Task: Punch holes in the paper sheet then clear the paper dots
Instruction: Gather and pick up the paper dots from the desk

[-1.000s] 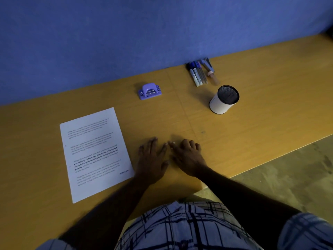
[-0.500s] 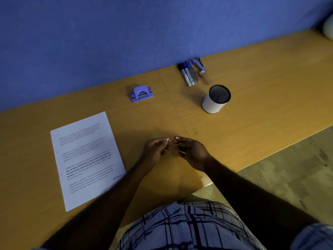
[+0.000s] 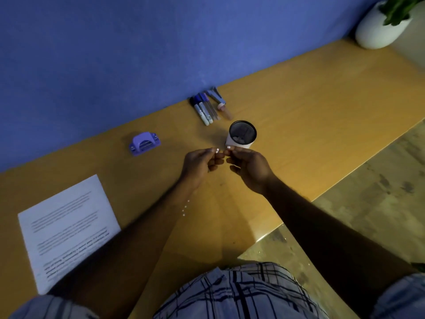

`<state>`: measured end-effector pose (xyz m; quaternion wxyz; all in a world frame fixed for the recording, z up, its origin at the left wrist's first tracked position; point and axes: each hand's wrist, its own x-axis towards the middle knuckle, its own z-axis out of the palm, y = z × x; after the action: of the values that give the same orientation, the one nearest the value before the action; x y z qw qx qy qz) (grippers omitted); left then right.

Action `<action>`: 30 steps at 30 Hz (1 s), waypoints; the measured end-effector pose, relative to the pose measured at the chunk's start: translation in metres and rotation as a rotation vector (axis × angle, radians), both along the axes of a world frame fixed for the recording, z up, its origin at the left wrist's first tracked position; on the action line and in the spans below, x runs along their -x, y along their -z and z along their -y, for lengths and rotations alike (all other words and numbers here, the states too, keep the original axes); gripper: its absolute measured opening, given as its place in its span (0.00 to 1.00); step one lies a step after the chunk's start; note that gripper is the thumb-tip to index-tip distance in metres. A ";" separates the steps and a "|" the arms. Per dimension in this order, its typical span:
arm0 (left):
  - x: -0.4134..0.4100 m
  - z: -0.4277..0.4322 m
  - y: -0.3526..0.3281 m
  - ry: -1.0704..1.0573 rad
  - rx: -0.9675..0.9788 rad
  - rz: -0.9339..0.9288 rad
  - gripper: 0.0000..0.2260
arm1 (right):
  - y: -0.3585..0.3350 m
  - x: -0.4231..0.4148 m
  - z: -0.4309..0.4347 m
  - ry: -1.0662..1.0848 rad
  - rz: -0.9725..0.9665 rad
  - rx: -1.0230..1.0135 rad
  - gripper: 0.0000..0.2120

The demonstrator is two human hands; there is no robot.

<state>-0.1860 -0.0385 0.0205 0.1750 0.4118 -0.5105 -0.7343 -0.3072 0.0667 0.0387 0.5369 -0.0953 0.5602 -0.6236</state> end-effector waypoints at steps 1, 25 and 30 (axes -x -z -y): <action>0.014 0.005 -0.004 0.018 0.041 0.015 0.08 | -0.004 0.011 0.001 0.012 -0.047 -0.002 0.12; 0.127 0.046 -0.013 0.465 0.914 0.411 0.11 | -0.002 0.123 0.039 -0.279 -1.460 -0.387 0.09; 0.122 0.043 -0.019 0.487 0.816 0.327 0.10 | -0.005 0.118 0.039 -0.296 -1.432 -0.319 0.10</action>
<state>-0.3075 -0.0813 0.0395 0.0631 0.2887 -0.8580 -0.4202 -0.4249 0.0280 0.0433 0.1264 -0.4733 0.8377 -0.2413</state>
